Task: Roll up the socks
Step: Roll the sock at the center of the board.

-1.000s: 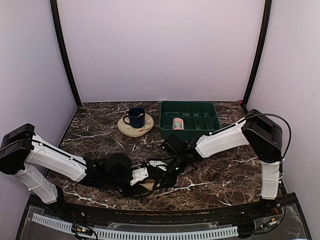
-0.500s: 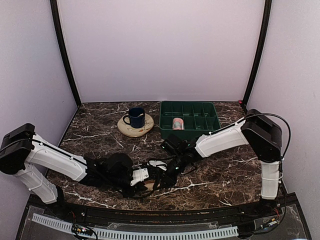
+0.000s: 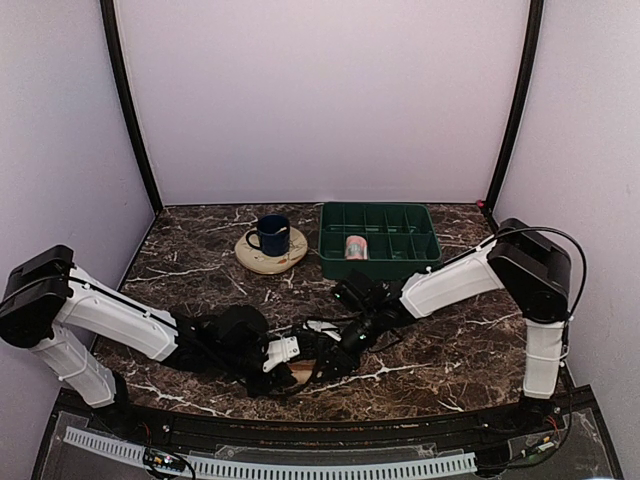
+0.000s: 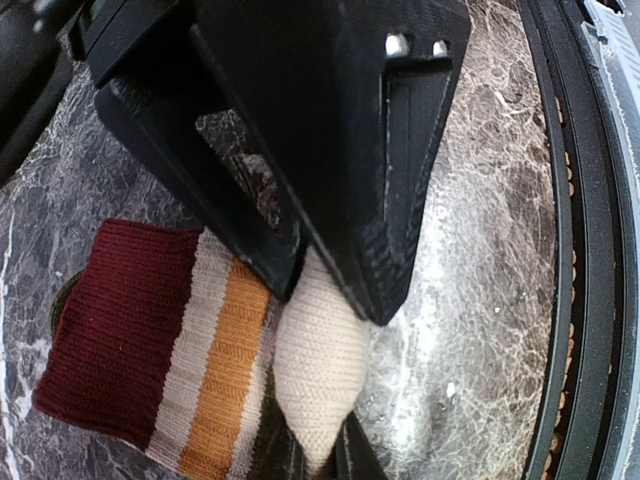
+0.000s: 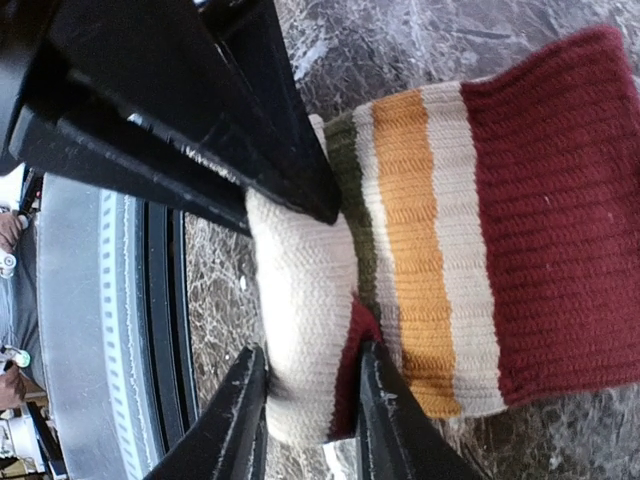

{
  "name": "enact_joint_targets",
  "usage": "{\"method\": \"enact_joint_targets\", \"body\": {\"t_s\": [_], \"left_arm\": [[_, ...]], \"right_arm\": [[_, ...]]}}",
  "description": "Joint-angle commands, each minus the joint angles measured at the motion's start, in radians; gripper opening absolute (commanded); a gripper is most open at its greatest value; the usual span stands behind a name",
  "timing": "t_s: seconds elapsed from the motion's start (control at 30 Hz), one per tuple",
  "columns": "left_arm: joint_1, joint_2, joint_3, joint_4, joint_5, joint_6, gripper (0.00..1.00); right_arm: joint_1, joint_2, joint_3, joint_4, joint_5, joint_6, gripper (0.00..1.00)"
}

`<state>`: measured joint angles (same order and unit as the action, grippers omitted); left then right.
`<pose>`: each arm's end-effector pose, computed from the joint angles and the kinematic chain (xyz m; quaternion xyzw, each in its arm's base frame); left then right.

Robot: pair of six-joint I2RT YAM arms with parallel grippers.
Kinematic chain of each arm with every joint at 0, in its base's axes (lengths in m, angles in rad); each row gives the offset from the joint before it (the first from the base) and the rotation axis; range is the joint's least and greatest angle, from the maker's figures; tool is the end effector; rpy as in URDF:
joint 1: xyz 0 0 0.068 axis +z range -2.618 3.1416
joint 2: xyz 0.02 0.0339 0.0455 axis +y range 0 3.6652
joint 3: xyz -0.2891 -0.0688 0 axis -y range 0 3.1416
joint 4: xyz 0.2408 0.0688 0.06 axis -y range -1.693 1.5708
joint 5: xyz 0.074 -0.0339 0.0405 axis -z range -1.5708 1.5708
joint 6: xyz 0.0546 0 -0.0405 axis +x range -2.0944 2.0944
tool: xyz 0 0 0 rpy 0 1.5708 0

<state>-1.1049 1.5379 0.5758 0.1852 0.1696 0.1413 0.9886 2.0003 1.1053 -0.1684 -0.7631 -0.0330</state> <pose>0.1214 -0.2619 0.1496 0.5628 0.7271 -0.2477 0.3052 0.1845 0.3490 0.1268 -0.5207 0.7380 0.4272 0.0411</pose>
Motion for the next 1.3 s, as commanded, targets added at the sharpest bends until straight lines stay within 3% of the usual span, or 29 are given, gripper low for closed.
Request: {"method": "enact_joint_targets", "body": {"t_s": [0.0, 0.53, 0.7, 1.27], "left_arm": [[0.017, 0.024, 0.011, -0.062, 0.046, -0.031, 0.0], [0.088, 0.11, 0.1, -0.192, 0.194, -0.046, 0.0], [0.109, 0.126, 0.114, -0.208, 0.23, -0.049, 0.0], [0.152, 0.158, 0.155, -0.25, 0.308, -0.065, 0.0]], "right_arm": [[-0.024, 0.016, -0.097, -0.096, 0.07, 0.07, 0.28], [-0.049, -0.103, -0.205, 0.085, 0.074, 0.187, 0.31], [-0.061, -0.153, -0.242, 0.147, 0.106, 0.215, 0.39], [-0.076, -0.288, -0.363, 0.301, 0.183, 0.262, 0.44]]}}
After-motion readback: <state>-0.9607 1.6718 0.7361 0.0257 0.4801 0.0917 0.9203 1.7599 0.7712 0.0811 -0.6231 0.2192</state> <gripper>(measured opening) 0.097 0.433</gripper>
